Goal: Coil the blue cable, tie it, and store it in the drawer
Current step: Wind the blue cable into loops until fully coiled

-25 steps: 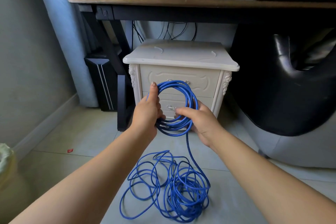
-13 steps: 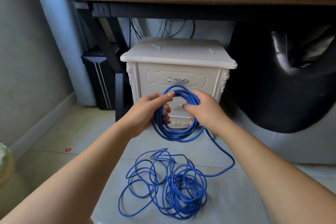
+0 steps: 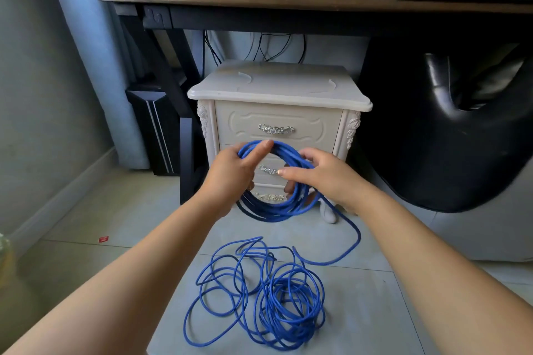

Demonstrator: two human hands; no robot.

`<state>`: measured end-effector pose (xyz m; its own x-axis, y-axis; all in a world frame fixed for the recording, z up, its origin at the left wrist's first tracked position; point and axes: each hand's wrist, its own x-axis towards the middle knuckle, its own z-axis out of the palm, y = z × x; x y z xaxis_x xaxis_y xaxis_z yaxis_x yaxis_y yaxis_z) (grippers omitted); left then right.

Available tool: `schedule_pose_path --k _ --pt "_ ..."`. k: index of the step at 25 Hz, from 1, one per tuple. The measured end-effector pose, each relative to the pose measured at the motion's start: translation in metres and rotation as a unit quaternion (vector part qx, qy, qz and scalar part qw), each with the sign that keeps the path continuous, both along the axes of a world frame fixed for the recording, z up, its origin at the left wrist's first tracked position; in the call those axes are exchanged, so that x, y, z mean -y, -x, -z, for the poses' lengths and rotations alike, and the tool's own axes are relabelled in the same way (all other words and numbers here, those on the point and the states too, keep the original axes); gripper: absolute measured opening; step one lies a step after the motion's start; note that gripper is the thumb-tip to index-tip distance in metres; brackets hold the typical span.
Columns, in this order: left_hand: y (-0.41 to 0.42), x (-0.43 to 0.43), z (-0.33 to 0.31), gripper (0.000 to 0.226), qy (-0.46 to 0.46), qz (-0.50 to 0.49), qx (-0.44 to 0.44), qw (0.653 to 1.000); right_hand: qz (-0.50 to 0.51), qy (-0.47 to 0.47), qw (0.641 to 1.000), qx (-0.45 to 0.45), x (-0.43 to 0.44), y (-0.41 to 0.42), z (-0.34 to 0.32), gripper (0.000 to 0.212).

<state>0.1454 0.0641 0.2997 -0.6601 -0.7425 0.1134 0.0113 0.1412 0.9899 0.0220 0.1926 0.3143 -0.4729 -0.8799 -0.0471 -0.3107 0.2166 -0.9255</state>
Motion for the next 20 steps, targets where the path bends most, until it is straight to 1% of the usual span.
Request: schedule_pose_path --k 3,5,7,8,10,12,13,15,17,18,20 --pt "-0.001 0.011 -0.004 0.042 -0.124 -0.068 -0.085 0.986 -0.023 -0.088 0.995 0.044 -0.005 0.003 0.008 0.032" --pt "-0.002 0.013 -0.006 0.044 -0.169 -0.088 -0.117 0.975 -0.017 -0.088 0.992 0.086 -0.002 -0.004 0.014 0.039" --pt "0.0 0.009 -0.006 0.046 -0.19 -0.098 -0.135 0.968 -0.005 -0.043 0.99 0.137 0.006 -0.014 0.017 0.042" --pt "0.001 0.005 -0.006 0.046 -0.192 -0.103 -0.137 0.966 0.013 -0.007 0.986 0.168 0.011 -0.018 0.019 0.04" --pt "0.006 -0.004 -0.002 0.046 -0.181 -0.108 -0.131 0.969 0.077 0.072 0.966 0.238 0.018 -0.021 0.018 0.026" --pt "0.009 -0.014 0.005 0.048 -0.179 -0.105 -0.113 0.972 0.121 0.136 0.935 0.305 0.022 -0.021 0.015 0.006" --pt "0.01 -0.018 0.009 0.048 -0.19 -0.101 -0.109 0.97 0.135 0.156 0.925 0.319 0.023 -0.021 0.013 0.003" --pt "0.01 -0.023 0.014 0.049 -0.234 -0.072 -0.113 0.963 0.161 0.182 0.922 0.301 0.027 -0.02 0.013 0.015" --pt "0.005 -0.021 0.012 0.047 -0.282 -0.001 -0.121 0.952 0.178 0.195 0.929 0.259 0.029 -0.016 0.013 0.026" --pt "0.001 -0.018 0.01 0.044 -0.291 0.042 -0.118 0.948 0.183 0.191 0.934 0.241 0.029 -0.014 0.011 0.029" --pt "-0.009 -0.008 0.005 0.041 -0.267 0.11 -0.096 0.952 0.189 0.164 0.945 0.209 0.027 -0.009 0.007 0.029"
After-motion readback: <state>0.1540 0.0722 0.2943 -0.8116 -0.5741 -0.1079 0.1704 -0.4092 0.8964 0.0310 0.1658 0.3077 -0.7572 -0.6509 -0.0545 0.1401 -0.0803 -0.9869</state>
